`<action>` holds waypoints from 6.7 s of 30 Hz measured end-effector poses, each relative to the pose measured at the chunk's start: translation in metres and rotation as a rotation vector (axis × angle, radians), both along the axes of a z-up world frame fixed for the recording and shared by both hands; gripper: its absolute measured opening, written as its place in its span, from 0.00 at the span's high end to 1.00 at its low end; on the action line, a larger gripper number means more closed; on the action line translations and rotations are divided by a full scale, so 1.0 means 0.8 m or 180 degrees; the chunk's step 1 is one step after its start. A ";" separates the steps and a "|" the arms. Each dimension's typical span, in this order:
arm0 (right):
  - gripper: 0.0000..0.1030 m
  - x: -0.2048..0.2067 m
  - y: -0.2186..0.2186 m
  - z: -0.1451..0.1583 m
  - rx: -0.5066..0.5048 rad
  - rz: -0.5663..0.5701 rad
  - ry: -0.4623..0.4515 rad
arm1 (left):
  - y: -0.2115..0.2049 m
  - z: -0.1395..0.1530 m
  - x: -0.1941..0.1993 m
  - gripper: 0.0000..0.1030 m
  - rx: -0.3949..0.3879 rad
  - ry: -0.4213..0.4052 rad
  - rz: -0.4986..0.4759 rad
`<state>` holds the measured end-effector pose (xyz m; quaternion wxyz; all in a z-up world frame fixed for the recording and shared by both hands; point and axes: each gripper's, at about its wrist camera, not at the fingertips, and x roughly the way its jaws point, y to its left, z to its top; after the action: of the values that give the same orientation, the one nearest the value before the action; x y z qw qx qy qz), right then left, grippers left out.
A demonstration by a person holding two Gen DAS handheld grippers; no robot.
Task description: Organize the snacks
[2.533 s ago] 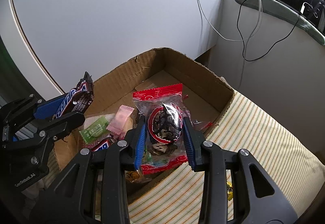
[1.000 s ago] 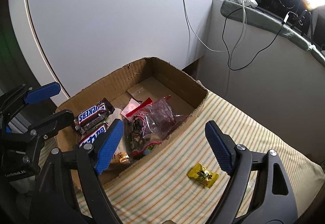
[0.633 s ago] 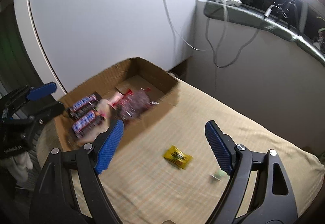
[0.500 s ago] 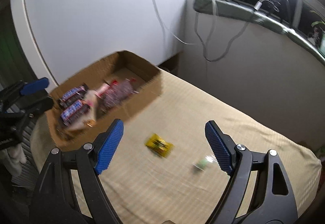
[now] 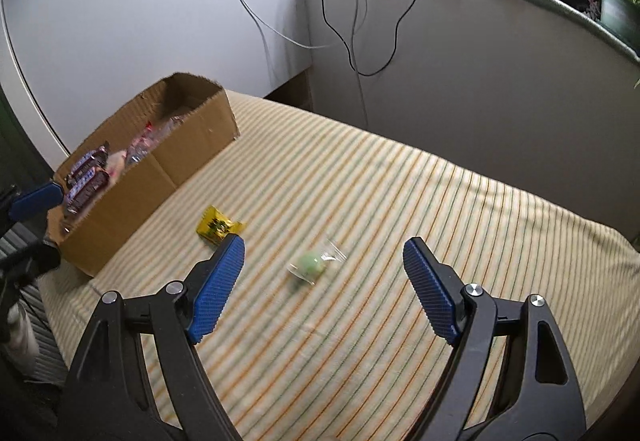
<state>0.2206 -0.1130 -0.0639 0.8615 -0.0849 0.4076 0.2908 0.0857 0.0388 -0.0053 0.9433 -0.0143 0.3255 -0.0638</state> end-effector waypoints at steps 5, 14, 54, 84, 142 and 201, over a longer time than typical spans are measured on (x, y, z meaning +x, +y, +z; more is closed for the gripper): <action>0.25 0.004 0.001 -0.017 0.0018 0.0034 0.0069 | -0.017 -0.018 0.016 0.44 0.0012 0.0142 -0.0034; 0.45 0.012 0.015 -0.039 -0.0079 0.0159 0.0102 | -0.030 -0.044 0.042 0.44 -0.0002 0.0330 -0.0018; 0.82 0.017 0.032 -0.056 -0.0251 0.0172 -0.0036 | -0.039 -0.101 0.129 0.76 0.0262 0.0690 0.0110; 0.83 -0.029 0.001 -0.008 0.0051 -0.0043 -0.0017 | -0.012 -0.031 0.064 0.90 -0.0049 0.0163 -0.0029; 0.83 -0.001 0.296 0.024 0.0015 0.0861 0.0016 | 0.182 -0.007 0.028 0.89 -0.0098 -0.0064 0.0758; 0.01 -0.195 0.147 0.090 0.0230 0.0388 -0.0894 | 0.129 0.030 -0.132 0.21 0.0160 -0.0481 0.1335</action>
<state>0.0645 0.0048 0.0083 0.8932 -0.1183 0.2665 0.3422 -0.0199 0.1420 0.0184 0.9577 -0.0534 0.2453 0.1410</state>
